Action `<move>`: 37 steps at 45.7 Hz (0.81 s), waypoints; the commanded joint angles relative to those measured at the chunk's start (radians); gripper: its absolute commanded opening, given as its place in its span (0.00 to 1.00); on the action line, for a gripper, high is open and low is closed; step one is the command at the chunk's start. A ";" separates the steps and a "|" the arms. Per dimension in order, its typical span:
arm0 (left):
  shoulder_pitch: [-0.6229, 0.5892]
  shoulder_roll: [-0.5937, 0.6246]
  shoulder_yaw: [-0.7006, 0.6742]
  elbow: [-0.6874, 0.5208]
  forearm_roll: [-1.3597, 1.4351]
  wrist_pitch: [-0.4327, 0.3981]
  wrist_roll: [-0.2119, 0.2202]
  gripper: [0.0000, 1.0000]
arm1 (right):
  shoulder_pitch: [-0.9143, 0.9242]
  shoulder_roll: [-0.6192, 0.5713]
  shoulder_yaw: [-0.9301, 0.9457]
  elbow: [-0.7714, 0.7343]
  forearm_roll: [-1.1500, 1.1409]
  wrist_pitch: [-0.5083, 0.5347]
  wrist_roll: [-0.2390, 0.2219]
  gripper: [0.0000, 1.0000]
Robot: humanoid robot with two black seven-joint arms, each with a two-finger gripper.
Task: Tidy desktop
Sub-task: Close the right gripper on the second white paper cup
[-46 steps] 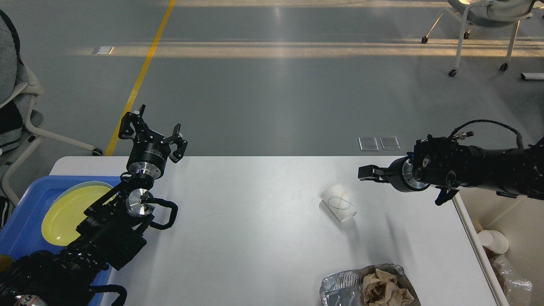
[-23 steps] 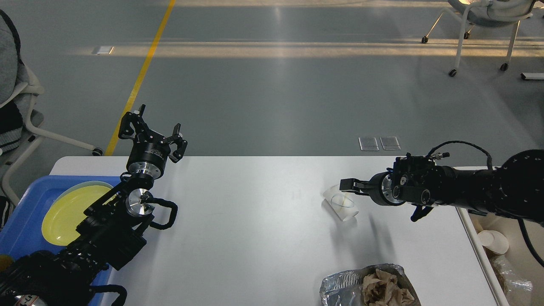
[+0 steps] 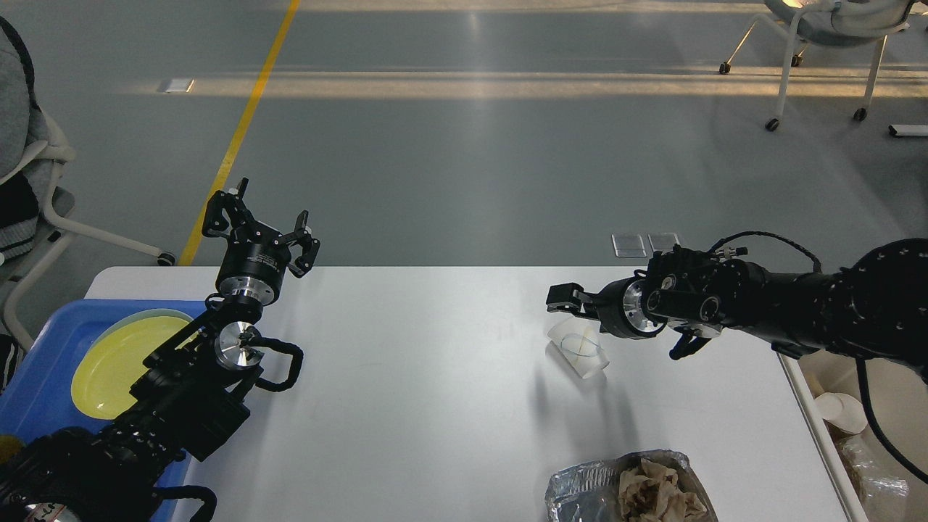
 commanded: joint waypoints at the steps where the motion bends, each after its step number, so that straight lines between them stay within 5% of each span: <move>1: 0.000 0.000 0.000 0.000 0.000 -0.001 0.000 1.00 | -0.028 0.023 -0.006 -0.013 -0.004 -0.010 0.002 1.00; 37: 0.000 0.000 0.000 0.000 0.000 0.001 0.000 1.00 | -0.147 0.084 -0.010 -0.158 -0.243 -0.181 0.012 1.00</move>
